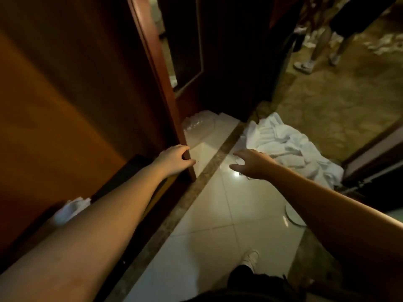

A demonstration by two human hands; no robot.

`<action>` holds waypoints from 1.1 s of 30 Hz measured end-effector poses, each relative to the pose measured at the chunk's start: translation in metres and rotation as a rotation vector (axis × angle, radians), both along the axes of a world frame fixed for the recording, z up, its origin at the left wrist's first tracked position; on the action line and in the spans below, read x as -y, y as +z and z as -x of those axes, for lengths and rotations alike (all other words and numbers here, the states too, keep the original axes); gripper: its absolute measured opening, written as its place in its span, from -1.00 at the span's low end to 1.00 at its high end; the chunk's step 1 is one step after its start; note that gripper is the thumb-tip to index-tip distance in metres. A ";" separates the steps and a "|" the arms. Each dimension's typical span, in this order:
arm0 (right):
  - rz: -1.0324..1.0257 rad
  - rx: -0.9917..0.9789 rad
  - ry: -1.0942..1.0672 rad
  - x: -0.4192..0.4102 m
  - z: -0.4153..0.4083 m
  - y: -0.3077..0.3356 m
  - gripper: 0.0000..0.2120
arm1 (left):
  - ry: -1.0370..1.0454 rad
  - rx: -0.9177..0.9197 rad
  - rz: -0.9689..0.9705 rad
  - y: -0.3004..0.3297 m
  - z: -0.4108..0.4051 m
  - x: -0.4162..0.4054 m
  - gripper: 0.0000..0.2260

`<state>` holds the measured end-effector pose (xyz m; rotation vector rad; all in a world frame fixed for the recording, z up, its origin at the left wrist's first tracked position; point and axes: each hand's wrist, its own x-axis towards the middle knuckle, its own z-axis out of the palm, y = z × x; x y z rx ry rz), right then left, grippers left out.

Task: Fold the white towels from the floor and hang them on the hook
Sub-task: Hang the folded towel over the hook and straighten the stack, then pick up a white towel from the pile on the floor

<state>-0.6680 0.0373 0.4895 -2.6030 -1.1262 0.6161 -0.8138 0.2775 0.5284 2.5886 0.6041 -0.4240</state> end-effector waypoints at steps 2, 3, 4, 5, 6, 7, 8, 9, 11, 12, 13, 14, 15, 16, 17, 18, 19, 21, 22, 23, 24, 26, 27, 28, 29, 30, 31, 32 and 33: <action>0.052 -0.033 -0.048 0.028 -0.027 -0.020 -0.36 | 0.026 -0.038 0.048 -0.020 -0.035 0.020 -0.37; 0.084 -0.059 -0.068 0.041 -0.040 -0.029 -0.35 | 0.031 -0.052 0.069 -0.029 -0.052 0.028 -0.37; 0.104 -0.088 -0.088 0.053 -0.053 -0.039 -0.34 | 0.029 -0.062 0.085 -0.039 -0.069 0.037 -0.38; 0.116 -0.114 -0.108 0.065 -0.065 -0.048 -0.33 | 0.023 -0.071 0.094 -0.048 -0.086 0.044 -0.39; 0.131 -0.134 -0.125 0.077 -0.077 -0.058 -0.33 | 0.016 -0.081 0.099 -0.057 -0.102 0.052 -0.39; 0.154 -0.153 -0.144 0.089 -0.088 -0.067 -0.33 | 0.008 -0.095 0.106 -0.067 -0.118 0.061 -0.40; 0.180 -0.176 -0.166 0.102 -0.096 -0.076 -0.33 | -0.001 -0.111 0.117 -0.076 -0.132 0.069 -0.40; 0.206 -0.199 -0.186 0.113 -0.104 -0.086 -0.33 | -0.011 -0.131 0.127 -0.086 -0.146 0.077 -0.40; 0.262 -0.233 -0.219 0.134 -0.121 -0.105 -0.33 | -0.044 -0.179 0.133 -0.103 -0.171 0.091 -0.39; 0.287 -0.249 -0.232 0.143 -0.129 -0.114 -0.34 | -0.060 -0.201 0.136 -0.111 -0.184 0.096 -0.39; 0.311 -0.268 -0.249 0.152 -0.136 -0.123 -0.35 | -0.072 -0.220 0.144 -0.119 -0.196 0.102 -0.39; 0.330 -0.288 -0.267 0.161 -0.143 -0.132 -0.36 | -0.081 -0.235 0.154 -0.128 -0.209 0.106 -0.39; 0.347 -0.309 -0.284 0.170 -0.149 -0.141 -0.36 | -0.091 -0.249 0.165 -0.136 -0.222 0.111 -0.40; 0.364 -0.327 -0.297 0.178 -0.154 -0.148 -0.36 | -0.100 -0.262 0.171 -0.144 -0.233 0.114 -0.40; 0.382 -0.347 -0.318 0.186 -0.162 -0.157 -0.37 | -0.113 -0.278 0.178 -0.156 -0.248 0.117 -0.41; 0.398 -0.361 -0.338 0.192 -0.168 -0.164 -0.38 | -0.124 -0.293 0.182 -0.164 -0.258 0.120 -0.41; 0.414 -0.370 -0.359 0.196 -0.175 -0.170 -0.38 | -0.136 -0.307 0.187 -0.173 -0.269 0.122 -0.41; 0.437 -0.394 -0.417 0.203 -0.202 -0.188 -0.39 | -0.164 -0.337 0.211 -0.195 -0.304 0.126 -0.41; 0.439 -0.409 -0.443 0.205 -0.215 -0.196 -0.40 | -0.181 -0.351 0.224 -0.205 -0.322 0.127 -0.41; 0.441 -0.424 -0.468 0.205 -0.228 -0.205 -0.42 | -0.202 -0.366 0.233 -0.215 -0.341 0.128 -0.41; 0.442 -0.443 -0.495 0.205 -0.241 -0.215 -0.44 | -0.225 -0.379 0.238 -0.225 -0.360 0.129 -0.41; 0.437 -0.493 -0.552 0.205 -0.268 -0.233 -0.46 | -0.276 -0.410 0.239 -0.247 -0.401 0.129 -0.42; 0.434 -0.524 -0.589 0.205 -0.281 -0.244 -0.47 | -0.301 -0.432 0.236 -0.258 -0.421 0.129 -0.42; 0.439 -0.556 -0.625 0.205 -0.296 -0.256 -0.46 | -0.325 -0.453 0.229 -0.270 -0.442 0.130 -0.43; 0.447 -0.586 -0.653 0.205 -0.312 -0.268 -0.45 | -0.349 -0.476 0.221 -0.281 -0.461 0.131 -0.43; 0.453 -0.618 -0.677 0.205 -0.327 -0.279 -0.45 | -0.376 -0.500 0.214 -0.292 -0.479 0.132 -0.44; 0.452 -0.644 -0.700 0.205 -0.341 -0.289 -0.46 | -0.406 -0.521 0.208 -0.302 -0.497 0.135 -0.44; 0.445 -0.660 -0.722 0.204 -0.356 -0.299 -0.48 | -0.425 -0.538 0.204 -0.313 -0.515 0.138 -0.45; 0.433 -0.670 -0.743 0.204 -0.369 -0.309 -0.49 | -0.432 -0.550 0.207 -0.324 -0.532 0.141 -0.46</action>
